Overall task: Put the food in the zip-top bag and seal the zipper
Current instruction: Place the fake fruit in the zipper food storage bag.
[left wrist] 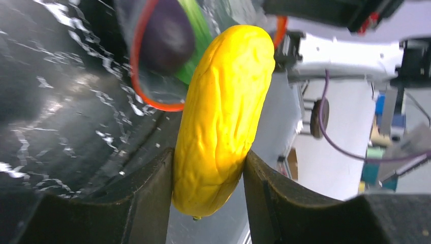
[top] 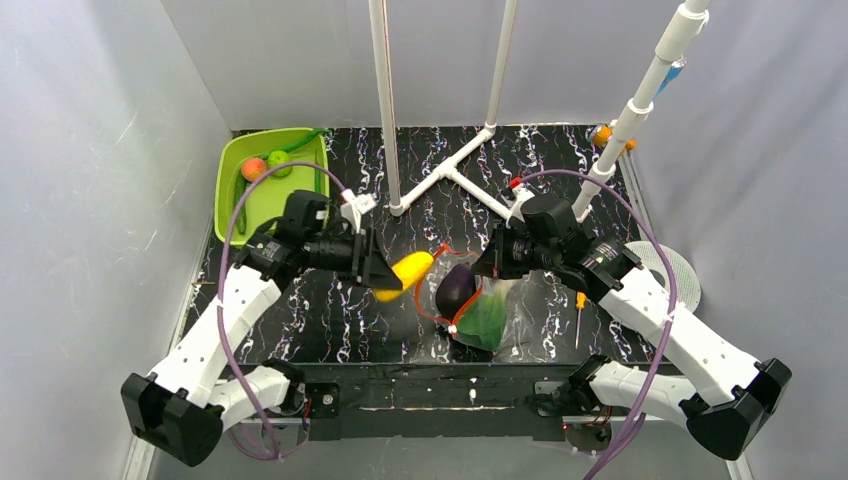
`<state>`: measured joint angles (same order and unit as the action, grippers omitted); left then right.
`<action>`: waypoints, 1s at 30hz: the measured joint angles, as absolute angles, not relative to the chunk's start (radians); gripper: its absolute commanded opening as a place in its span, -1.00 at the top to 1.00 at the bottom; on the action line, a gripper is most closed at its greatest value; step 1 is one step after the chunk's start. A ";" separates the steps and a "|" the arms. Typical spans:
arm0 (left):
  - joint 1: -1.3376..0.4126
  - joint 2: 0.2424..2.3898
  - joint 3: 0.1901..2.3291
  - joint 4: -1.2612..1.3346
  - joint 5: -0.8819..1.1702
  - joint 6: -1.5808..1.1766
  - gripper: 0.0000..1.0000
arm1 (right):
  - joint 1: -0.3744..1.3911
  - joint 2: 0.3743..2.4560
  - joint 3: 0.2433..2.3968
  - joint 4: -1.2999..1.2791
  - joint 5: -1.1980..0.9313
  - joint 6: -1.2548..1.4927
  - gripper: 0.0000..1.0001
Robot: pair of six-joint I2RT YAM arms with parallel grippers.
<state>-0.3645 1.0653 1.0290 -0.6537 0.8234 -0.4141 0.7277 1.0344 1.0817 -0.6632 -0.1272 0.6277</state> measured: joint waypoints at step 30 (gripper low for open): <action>-0.858 1.409 1.121 -0.452 0.612 -0.759 -0.23 | 0.735 0.950 0.997 -0.566 -0.320 0.619 0.97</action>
<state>-0.8577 1.4086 1.1210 -0.4519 0.6125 -0.7589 0.7345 0.9504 0.9970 -0.5655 -0.3202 0.6186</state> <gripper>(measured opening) 0.592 0.026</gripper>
